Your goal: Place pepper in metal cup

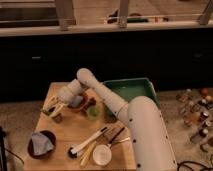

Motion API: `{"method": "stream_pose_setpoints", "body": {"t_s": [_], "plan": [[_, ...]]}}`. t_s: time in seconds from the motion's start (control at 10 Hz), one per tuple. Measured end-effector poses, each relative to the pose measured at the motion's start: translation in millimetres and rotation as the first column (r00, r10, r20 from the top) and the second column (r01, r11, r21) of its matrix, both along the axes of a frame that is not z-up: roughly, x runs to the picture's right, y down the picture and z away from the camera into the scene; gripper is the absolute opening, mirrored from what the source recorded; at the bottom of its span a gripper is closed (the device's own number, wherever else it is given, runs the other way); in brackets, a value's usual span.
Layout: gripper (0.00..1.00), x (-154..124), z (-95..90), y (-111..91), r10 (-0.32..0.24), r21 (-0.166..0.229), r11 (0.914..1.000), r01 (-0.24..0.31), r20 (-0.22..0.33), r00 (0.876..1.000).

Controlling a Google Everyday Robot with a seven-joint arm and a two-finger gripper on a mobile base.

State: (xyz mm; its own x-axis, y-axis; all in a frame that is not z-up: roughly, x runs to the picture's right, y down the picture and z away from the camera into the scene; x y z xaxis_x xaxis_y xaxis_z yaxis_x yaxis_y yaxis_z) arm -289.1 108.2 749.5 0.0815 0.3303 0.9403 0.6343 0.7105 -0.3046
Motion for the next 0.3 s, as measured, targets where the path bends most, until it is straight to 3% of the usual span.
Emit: {"method": "stream_pose_setpoints", "body": {"t_s": [0.3], "plan": [[0.8,2.4,2.9,-0.3,0.007,-0.001,1.0,-0.007,-0.001,1.0]]}}
